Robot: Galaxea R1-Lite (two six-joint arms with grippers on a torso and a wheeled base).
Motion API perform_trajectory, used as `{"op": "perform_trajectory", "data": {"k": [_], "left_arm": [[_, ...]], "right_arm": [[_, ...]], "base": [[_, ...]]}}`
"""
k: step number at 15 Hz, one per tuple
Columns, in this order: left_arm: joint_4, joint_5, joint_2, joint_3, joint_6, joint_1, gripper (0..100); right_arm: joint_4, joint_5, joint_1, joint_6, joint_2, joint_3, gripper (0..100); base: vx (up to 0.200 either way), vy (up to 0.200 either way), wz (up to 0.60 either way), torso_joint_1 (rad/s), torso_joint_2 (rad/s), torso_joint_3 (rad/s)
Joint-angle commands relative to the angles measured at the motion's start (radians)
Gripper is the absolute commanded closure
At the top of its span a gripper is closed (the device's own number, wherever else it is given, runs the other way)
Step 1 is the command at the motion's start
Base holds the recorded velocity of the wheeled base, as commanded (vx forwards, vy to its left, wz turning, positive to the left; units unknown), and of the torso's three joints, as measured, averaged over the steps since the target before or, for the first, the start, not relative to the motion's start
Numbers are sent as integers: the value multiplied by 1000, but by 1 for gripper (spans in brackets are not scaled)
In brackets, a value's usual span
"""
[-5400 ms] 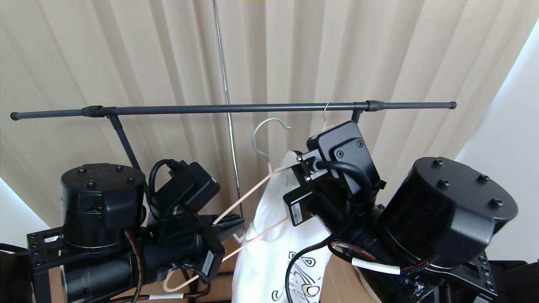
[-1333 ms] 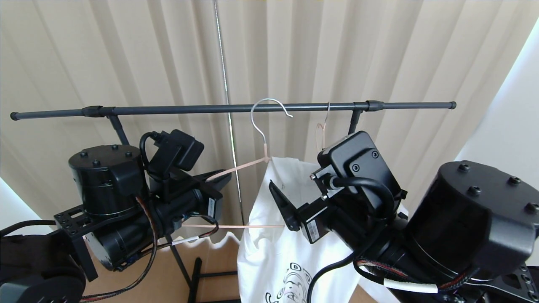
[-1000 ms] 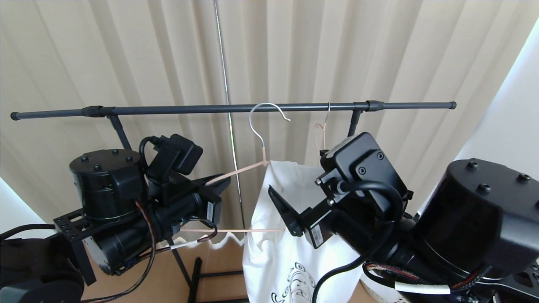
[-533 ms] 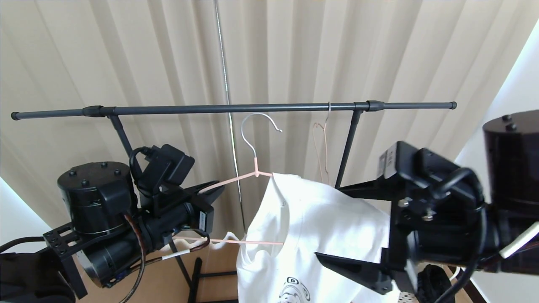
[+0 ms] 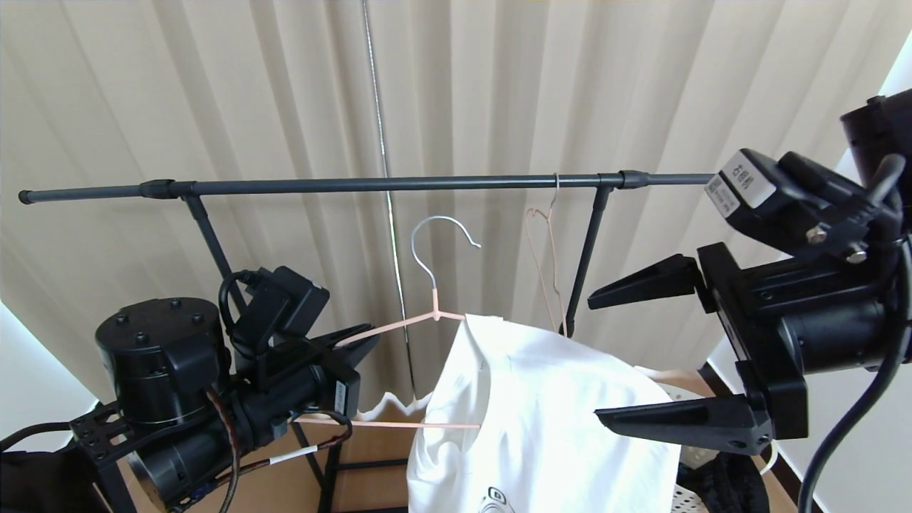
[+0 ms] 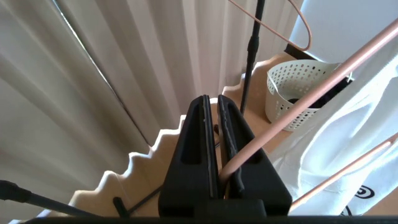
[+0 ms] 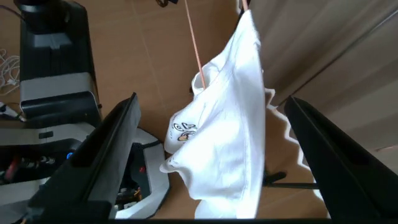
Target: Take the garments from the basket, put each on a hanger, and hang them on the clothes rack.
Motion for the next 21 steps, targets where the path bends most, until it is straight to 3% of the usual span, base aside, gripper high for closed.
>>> {"op": "perform_trajectory", "data": {"k": [1, 2, 3, 4, 5, 6, 21], "left_arm": [[-1, 0, 0, 1, 0, -2, 100], [-1, -9, -1, 1, 2, -2, 100], [-1, -12, -1, 2, 6, -8, 100], [-1, -12, -1, 2, 6, -8, 100], [-1, -12, -1, 2, 9, -16, 100], [-1, -12, -1, 1, 9, -16, 100], [-1, -8, 0, -5, 8, -16, 100]], "right_arm": [[23, 17, -46, -90, 78, -26, 0], [143, 62, -81, -188, 132, -107, 0], [355, 69, -103, -291, 213, -266, 0], [355, 69, -103, -291, 213, -266, 0], [591, 68, -120, -364, 328, -486, 0], [636, 66, -120, -363, 362, -542, 0], [636, -32, -81, -330, 463, -546, 0]], "base": [[0, 0, 0, 0, 0, 0], [0, 0, 0, 0, 0, 0], [0, 0, 0, 0, 0, 0], [0, 0, 0, 0, 0, 0], [0, 0, 0, 0, 0, 0], [0, 0, 0, 0, 0, 0], [0, 0, 0, 0, 0, 0]]}}
